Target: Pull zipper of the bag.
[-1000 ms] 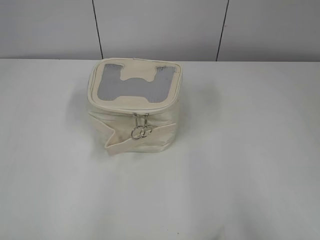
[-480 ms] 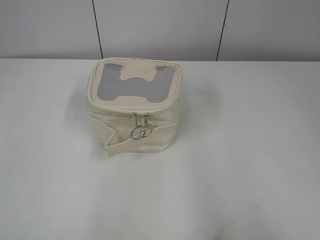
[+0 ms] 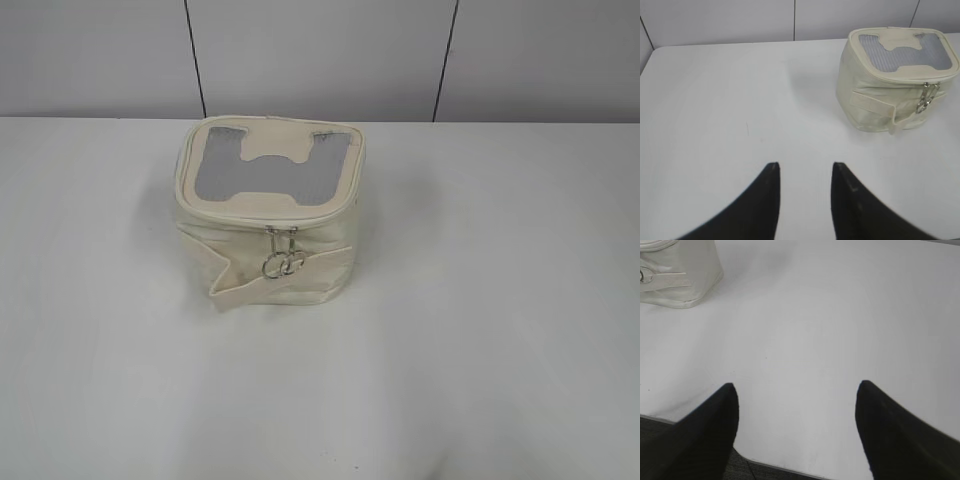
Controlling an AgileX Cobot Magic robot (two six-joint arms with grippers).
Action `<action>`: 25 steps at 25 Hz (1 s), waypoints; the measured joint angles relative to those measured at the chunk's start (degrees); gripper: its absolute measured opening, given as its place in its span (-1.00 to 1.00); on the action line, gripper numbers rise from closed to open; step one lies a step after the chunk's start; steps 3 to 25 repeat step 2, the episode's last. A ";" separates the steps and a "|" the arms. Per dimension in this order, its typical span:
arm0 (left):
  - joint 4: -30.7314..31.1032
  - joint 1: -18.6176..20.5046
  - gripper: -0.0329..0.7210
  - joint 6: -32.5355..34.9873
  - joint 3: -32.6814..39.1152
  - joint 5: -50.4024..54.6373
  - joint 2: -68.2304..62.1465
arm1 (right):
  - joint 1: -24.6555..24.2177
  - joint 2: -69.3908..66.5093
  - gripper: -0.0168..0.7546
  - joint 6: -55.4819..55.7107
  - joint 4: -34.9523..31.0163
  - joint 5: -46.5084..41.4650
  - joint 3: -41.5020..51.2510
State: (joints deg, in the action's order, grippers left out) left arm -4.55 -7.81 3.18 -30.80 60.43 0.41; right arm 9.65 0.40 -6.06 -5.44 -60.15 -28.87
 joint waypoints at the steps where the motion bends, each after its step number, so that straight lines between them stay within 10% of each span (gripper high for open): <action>1: 0.00 0.00 -0.21 0.00 0.00 0.00 0.00 | 0.00 0.00 0.52 0.00 0.00 0.00 0.00; 25: 0.00 0.00 -0.24 0.00 0.00 0.00 0.00 | 0.00 0.00 0.52 0.00 0.00 0.00 0.00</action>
